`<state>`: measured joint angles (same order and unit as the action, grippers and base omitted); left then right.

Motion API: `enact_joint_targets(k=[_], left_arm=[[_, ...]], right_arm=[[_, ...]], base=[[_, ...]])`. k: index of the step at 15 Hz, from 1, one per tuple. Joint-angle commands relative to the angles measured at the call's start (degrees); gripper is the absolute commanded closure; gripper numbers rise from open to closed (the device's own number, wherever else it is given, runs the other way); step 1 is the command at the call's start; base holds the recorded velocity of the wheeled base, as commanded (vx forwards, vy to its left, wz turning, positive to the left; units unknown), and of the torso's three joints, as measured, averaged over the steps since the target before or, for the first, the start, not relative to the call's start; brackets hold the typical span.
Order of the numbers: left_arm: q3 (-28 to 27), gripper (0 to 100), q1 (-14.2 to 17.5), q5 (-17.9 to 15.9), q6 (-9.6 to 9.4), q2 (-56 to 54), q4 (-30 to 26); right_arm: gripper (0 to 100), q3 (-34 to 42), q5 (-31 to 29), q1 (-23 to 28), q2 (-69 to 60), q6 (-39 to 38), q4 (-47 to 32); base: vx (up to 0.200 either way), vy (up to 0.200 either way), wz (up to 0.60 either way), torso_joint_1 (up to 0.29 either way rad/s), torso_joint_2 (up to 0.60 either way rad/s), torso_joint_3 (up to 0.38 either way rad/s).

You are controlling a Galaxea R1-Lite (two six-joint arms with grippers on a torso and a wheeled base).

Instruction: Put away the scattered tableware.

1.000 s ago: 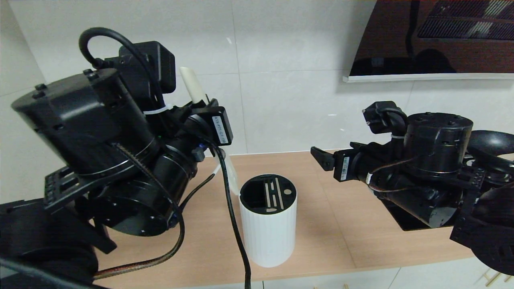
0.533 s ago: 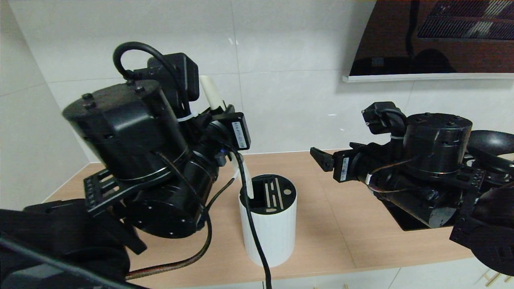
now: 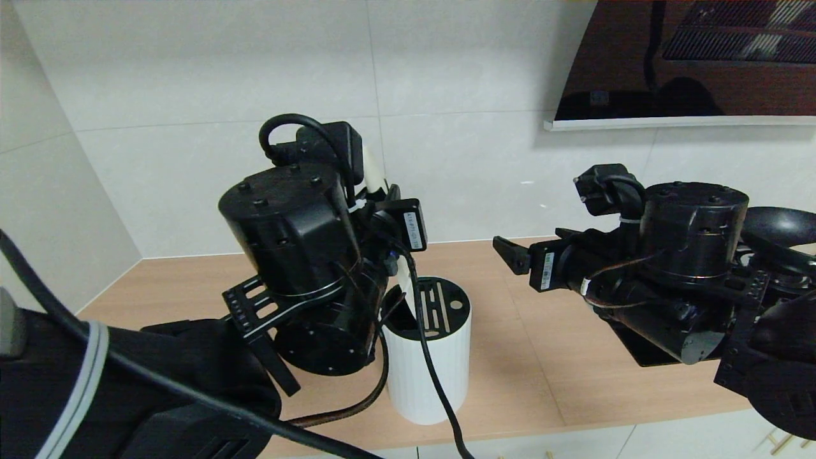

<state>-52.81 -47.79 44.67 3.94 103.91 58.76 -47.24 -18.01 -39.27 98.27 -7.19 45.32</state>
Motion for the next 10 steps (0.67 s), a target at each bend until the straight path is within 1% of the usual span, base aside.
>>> enact_joint_targets(k=[1, 4, 10], left_arm=[[0.0, 100, 0.2, 0.0, 0.02, 1.1, 0.1], [-0.1, 100, 1.1, 0.1, 0.02, 1.1, 0.2], [0.3, 100, 1.2, 0.0, 0.02, 3.9, 2.0]], right_arm=[[0, 0.0, 0.0, 0.0, 0.1, 0.0, 0.0], [0, 0.0, 0.0, 0.0, 0.1, 0.0, 0.0], [0, 0.2, 0.0, 0.0, 0.1, 0.0, 0.0]], base=[[0.000, 0.000, 0.00, 0.000, 0.00, 0.000], [0.000, 0.000, 0.00, 0.000, 0.00, 0.000], [0.000, 0.000, 0.00, 0.000, 0.00, 0.000]])
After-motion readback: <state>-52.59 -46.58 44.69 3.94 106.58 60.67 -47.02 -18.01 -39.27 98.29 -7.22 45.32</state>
